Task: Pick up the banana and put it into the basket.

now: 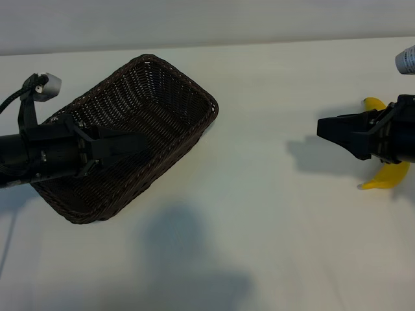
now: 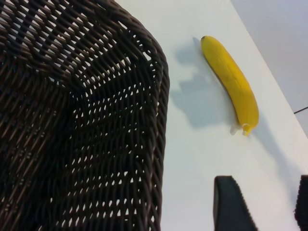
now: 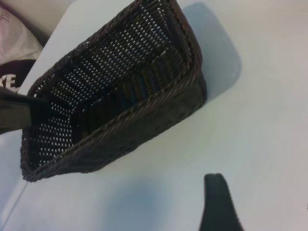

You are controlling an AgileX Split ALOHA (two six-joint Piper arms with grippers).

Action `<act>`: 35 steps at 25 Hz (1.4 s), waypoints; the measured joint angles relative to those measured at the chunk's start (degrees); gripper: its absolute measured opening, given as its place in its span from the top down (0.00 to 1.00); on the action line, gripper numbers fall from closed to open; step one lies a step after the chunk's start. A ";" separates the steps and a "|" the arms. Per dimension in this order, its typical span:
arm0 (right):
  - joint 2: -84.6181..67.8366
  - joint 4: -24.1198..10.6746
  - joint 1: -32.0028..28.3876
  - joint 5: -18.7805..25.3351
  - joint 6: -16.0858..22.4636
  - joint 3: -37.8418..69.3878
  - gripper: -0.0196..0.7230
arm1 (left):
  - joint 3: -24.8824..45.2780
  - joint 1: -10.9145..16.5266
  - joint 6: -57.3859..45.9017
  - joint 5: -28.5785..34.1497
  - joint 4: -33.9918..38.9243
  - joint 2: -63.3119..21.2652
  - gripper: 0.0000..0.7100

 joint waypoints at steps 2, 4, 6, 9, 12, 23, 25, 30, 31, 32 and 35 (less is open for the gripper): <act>0.00 0.00 0.00 0.00 0.00 0.00 0.37 | 0.00 0.00 0.00 0.00 0.00 0.00 0.45; 0.00 0.00 0.00 0.00 0.11 0.00 0.37 | 0.00 0.00 0.00 0.00 0.00 0.00 0.45; 0.00 0.04 0.00 -0.01 0.21 0.00 0.37 | 0.00 0.00 0.00 0.00 0.00 0.00 0.45; 0.00 0.04 0.00 -0.01 0.44 0.00 0.37 | 0.00 0.00 0.00 0.00 0.00 0.00 0.45; 0.00 0.04 0.00 -0.01 0.44 0.00 0.37 | 0.00 0.00 0.00 -0.20 0.00 0.00 0.45; 0.00 0.04 0.00 -0.01 0.44 0.00 0.37 | 0.00 0.00 -0.06 -1.25 0.00 0.00 0.45; 0.00 0.04 0.00 -0.01 0.44 0.00 0.37 | 0.00 0.00 -0.06 -1.25 0.00 0.00 0.45; 0.00 0.04 0.00 -0.01 0.44 0.00 0.37 | 0.00 0.00 -0.06 -2.15 0.00 0.00 0.45; 0.00 0.04 0.00 -0.01 0.55 0.00 0.37 | 0.00 0.00 -0.06 -2.78 0.00 0.00 0.45; 0.00 0.04 0.00 -0.01 0.64 0.00 0.37 | 0.00 0.00 -0.06 -3.28 0.00 0.00 0.45; 0.00 0.04 0.00 -0.01 0.89 0.00 0.37 | 0.00 0.00 -0.06 -3.86 0.00 0.00 0.45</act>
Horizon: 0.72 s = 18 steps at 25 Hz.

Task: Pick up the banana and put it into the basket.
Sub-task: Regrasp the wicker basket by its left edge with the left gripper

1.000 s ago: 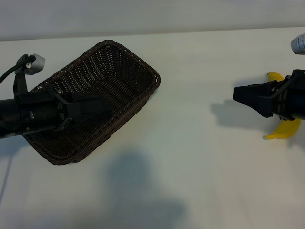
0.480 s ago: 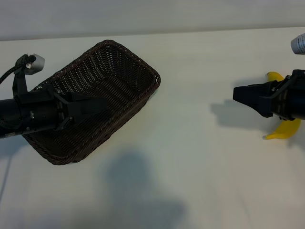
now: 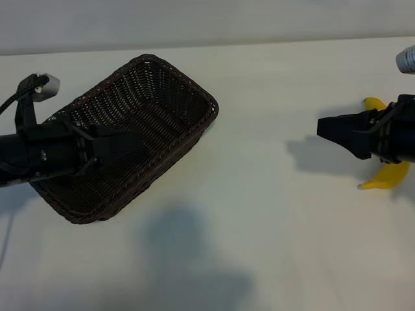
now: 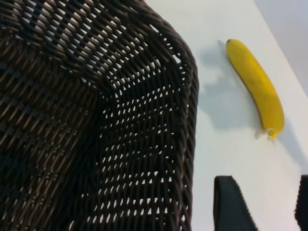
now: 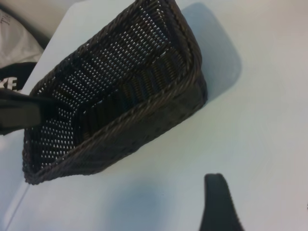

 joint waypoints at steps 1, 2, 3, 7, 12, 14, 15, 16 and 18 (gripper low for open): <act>0.00 0.00 0.00 0.00 0.00 0.00 0.37 | 0.00 0.00 0.00 0.00 0.00 0.00 0.45; 0.00 0.00 0.00 0.00 0.00 0.00 0.37 | 0.00 0.00 0.00 0.00 0.00 0.00 0.45; 0.00 0.00 0.00 0.00 0.00 0.00 0.37 | 0.00 0.00 -0.07 0.00 0.00 0.00 0.45; 0.00 0.00 0.00 0.00 0.00 0.00 0.37 | 0.00 0.00 -1.25 0.11 0.00 0.00 0.45; 0.00 0.00 0.00 0.00 0.00 0.00 0.37 | 0.00 0.00 -1.48 0.16 0.00 0.00 0.45; 0.00 0.00 0.00 0.00 0.00 0.00 0.37 | 0.00 0.00 -1.48 0.16 0.00 0.00 0.45; 0.00 0.00 0.00 0.00 0.00 0.00 0.37 | 0.00 0.00 -1.48 0.21 0.00 0.00 0.45; 0.00 0.00 0.00 0.00 0.00 0.00 0.37 | 0.00 0.00 -1.48 0.29 0.00 0.00 0.45; 0.00 0.00 0.00 0.00 0.00 0.00 0.37 | 0.00 0.00 -1.60 0.61 0.00 0.00 0.45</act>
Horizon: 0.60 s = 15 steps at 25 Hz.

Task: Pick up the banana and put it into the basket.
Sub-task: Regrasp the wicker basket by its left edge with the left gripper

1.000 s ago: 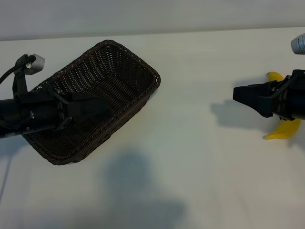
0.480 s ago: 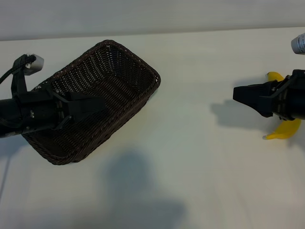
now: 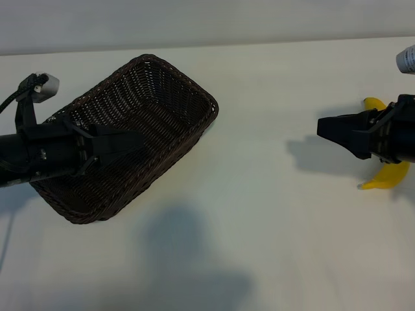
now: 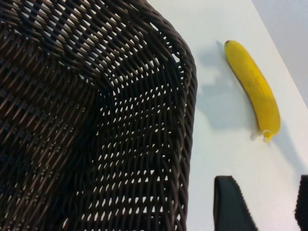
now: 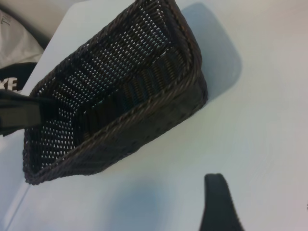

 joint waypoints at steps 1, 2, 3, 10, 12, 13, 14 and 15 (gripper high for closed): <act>0.00 0.00 0.00 -0.05 0.00 0.00 0.37 | 0.00 0.00 -0.21 0.20 0.00 0.00 0.45; 0.00 0.00 0.00 -0.05 0.00 0.00 0.37 | 0.00 0.00 -0.66 0.35 0.00 0.00 0.45; 0.00 0.00 0.00 -0.05 0.00 0.00 0.37 | 0.00 0.00 -1.13 0.55 0.00 0.00 0.45; 0.00 0.02 0.00 -0.05 0.00 0.00 0.37 | 0.00 0.06 -6.76 -0.25 4.49 -5.38 0.45; 0.00 0.02 0.00 -0.05 0.00 0.00 0.37 | 0.00 0.06 -11.42 -1.86 8.63 -8.79 0.45; 0.00 0.02 0.00 -0.05 0.00 0.00 0.37 | 0.00 0.06 -14.03 -2.70 11.41 -10.66 0.45; 0.00 0.02 0.00 -0.05 0.00 0.00 0.37 | 0.00 0.06 -17.67 -3.72 14.67 -12.41 0.45; 0.00 0.02 0.00 -0.05 0.00 0.00 0.37 | 0.00 0.06 -21.61 -4.68 18.31 -13.71 0.45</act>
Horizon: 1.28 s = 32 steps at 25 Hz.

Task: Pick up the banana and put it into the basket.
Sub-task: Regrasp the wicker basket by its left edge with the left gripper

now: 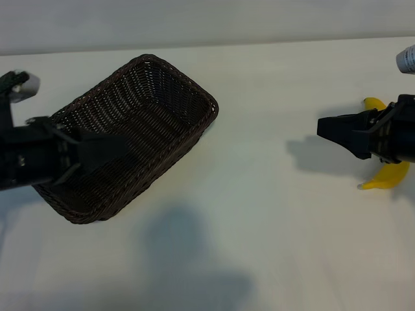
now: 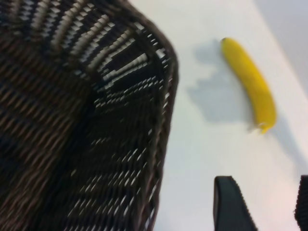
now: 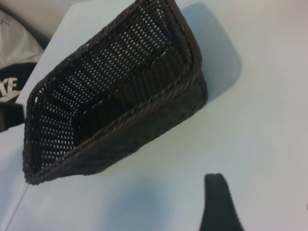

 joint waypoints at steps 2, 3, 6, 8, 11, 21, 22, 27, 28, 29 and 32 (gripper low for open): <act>0.00 0.00 0.00 0.00 0.00 0.00 0.37 | 0.00 0.00 -7.31 -1.31 6.98 -2.51 0.45; 0.00 0.00 0.00 0.00 0.00 0.00 0.37 | 0.00 0.00 -11.04 -1.29 10.61 -3.48 0.45; 0.00 0.00 0.00 0.00 0.00 0.00 0.37 | 0.00 0.00 -20.02 -3.43 19.26 -5.10 0.45; 0.00 0.00 0.00 0.00 0.00 0.00 0.37 | 0.00 0.00 -26.40 -4.14 23.98 -5.48 0.45; 0.00 0.00 0.00 0.00 0.00 0.00 0.37 | 0.00 0.00 -34.59 -4.58 30.35 -5.75 0.45; 0.00 0.00 0.00 0.00 0.06 0.00 0.37 | 0.00 0.00 -51.02 -4.67 46.55 -5.80 0.42; 0.00 0.00 0.00 0.00 0.06 0.00 0.37 | 0.00 0.00 -52.06 -4.67 47.23 -5.80 0.41; 0.00 0.00 0.00 0.00 0.06 0.00 0.37 | 0.00 0.00 -53.39 -4.21 48.27 -5.80 0.31; 0.00 0.00 0.00 0.00 0.06 0.00 0.37 | 0.00 0.00 -53.45 -3.86 48.32 -5.80 0.29; 0.00 -0.06 0.00 0.00 0.06 0.00 0.37 | 0.00 0.00 -53.50 -3.52 48.32 -5.80 0.26; 0.00 -0.29 0.00 0.00 0.06 0.00 0.37 | 0.00 0.00 -53.70 -2.76 48.53 -5.80 0.20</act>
